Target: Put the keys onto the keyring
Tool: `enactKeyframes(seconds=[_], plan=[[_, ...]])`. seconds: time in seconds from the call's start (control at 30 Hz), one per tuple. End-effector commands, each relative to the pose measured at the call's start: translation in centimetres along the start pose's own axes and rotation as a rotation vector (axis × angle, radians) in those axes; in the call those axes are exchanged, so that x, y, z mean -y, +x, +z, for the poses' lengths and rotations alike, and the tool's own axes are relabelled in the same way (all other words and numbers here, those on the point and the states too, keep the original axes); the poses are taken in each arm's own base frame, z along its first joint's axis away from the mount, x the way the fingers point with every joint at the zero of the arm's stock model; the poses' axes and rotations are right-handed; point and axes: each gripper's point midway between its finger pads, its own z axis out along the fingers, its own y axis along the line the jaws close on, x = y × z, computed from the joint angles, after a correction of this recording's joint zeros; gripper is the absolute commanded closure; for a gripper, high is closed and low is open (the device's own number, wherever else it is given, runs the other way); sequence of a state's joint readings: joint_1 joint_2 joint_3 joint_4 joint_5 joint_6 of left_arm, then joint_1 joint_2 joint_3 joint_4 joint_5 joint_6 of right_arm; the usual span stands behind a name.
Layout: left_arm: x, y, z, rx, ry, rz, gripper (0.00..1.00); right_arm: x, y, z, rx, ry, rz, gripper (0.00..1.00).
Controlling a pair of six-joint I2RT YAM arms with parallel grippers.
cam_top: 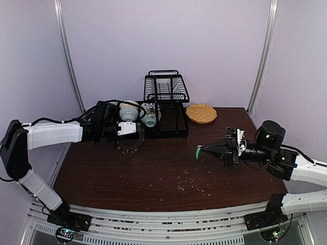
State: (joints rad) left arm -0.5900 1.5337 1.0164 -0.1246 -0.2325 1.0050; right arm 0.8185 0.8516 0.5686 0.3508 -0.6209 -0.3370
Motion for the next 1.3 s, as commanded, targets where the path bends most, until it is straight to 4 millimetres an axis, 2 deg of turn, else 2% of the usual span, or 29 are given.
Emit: enactKeyframes(seconds=[0.0, 0.1, 0.3, 0.5, 0.7, 0.87, 1.0, 1.1, 1.27], plan=[[-3.7, -1.3, 1.3, 0.064, -0.111, 0.104, 1.00, 0.5, -1.1, -0.4, 0.018, 0.027, -0.023, 1.00], [-3.5, -0.3, 2.6, 0.015, -0.111, 0.132, 1.00, 0.5, -1.1, -0.5, 0.019, 0.028, -0.022, 1.00], [-4.8, -0.5, 3.1, 0.011, -0.174, 0.167, 1.00, 0.6, -1.2, -0.5, 0.019, 0.029, -0.025, 1.00], [-3.2, 0.2, 4.7, -0.011, -0.120, 0.185, 1.00, 0.6, -1.1, -0.6, 0.017, 0.032, -0.026, 1.00], [-2.9, 0.3, 5.2, -0.016, -0.115, 0.163, 1.00, 0.6, -1.1, -0.5, 0.017, 0.031, -0.022, 1.00], [-3.4, 0.3, 4.5, -0.016, -0.131, 0.162, 1.00, 0.6, -1.0, -0.5, 0.017, 0.031, -0.022, 1.00], [-5.0, 0.2, 3.5, -0.028, -0.182, 0.162, 1.00, 0.6, -1.2, -0.3, 0.019, 0.025, -0.020, 1.00], [-5.8, 0.6, 1.8, -0.064, -0.219, 0.179, 1.00, 0.7, -1.2, -0.4, 0.017, 0.029, -0.022, 1.00], [-5.6, 0.7, -1.9, -0.030, -0.220, 0.192, 1.00, 0.7, -1.1, -0.4, 0.015, 0.031, -0.020, 1.00]])
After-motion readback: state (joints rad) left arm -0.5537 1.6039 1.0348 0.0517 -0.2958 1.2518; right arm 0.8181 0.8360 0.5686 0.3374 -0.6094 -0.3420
